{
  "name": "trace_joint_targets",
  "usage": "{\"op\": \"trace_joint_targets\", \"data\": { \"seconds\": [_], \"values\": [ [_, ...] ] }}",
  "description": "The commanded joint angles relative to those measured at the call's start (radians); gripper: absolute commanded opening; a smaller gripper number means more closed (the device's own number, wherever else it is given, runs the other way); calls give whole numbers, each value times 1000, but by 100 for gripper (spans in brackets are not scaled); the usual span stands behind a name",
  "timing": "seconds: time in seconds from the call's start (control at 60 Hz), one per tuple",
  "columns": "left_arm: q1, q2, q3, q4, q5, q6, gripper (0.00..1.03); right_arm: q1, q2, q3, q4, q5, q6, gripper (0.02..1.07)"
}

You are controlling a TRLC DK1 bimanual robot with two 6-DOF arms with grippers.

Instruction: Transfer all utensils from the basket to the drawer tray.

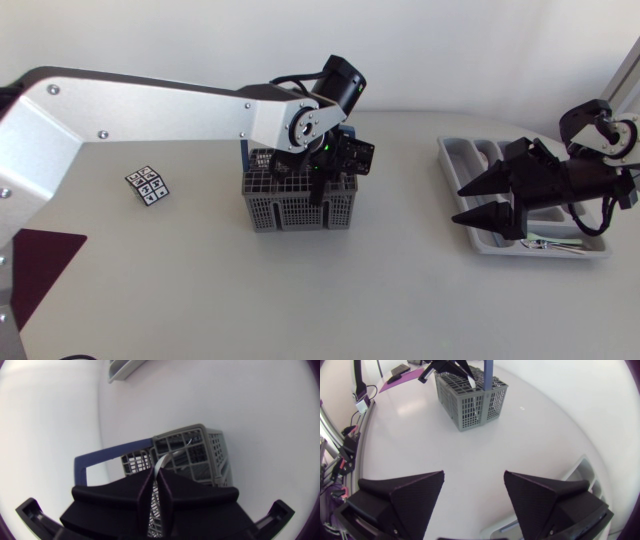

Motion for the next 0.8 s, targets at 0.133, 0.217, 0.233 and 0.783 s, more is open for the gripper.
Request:
{"op": "trace_joint_targets", "data": {
  "seconds": [0.133,0.217,0.233,0.783],
  "values": [
    [-6,-36,17,-44,-5,30,3,15,-40,-56,10,4,20,88],
    [-7,-48,26,-58,-5,32,3,18,-49,-66,11,4,18,88],
    [-7,-49,29,-61,-5,33,3,18,-50,-67,11,4,18,88],
    [-17,-72,81,-117,-10,79,3,25,-89,-107,26,4,18,88]
  ]
}}
